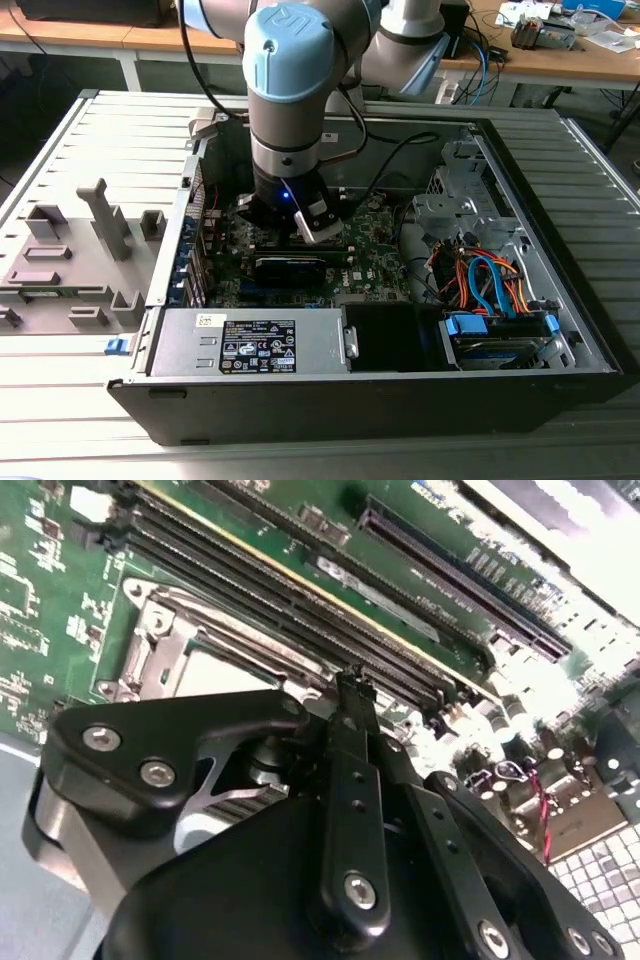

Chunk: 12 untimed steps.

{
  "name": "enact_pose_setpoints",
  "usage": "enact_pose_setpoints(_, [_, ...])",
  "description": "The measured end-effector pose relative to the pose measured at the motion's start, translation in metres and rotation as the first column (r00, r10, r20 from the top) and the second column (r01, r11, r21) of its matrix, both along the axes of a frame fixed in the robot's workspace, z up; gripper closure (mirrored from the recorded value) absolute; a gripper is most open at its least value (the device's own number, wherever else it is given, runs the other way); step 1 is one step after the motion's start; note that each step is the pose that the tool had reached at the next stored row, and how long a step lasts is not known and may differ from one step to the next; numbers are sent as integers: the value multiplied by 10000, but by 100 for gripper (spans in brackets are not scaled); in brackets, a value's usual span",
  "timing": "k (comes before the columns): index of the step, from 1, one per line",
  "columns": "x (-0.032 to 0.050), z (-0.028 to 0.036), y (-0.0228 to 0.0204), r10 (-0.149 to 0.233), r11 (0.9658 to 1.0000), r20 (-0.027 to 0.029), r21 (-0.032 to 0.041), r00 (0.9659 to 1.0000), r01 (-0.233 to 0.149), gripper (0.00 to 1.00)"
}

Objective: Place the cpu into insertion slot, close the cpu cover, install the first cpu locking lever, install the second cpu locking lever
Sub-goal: 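Install the second cpu locking lever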

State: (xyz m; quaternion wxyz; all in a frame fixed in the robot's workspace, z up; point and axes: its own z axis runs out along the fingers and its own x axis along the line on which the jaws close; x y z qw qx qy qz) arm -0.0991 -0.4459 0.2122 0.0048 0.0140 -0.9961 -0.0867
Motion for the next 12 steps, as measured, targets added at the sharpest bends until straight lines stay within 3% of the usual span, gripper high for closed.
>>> enact_pose_setpoints(3, [-15,-3,-46,47,10000,1,18,10000,-47,89])
enact_pose_setpoints(8, [-15,-15,-50,176,9998,1,18,9998,-176,89])
enact_pose_setpoints(12, [-16,-42,-50,397,9992,4,99,9992,-397,89])
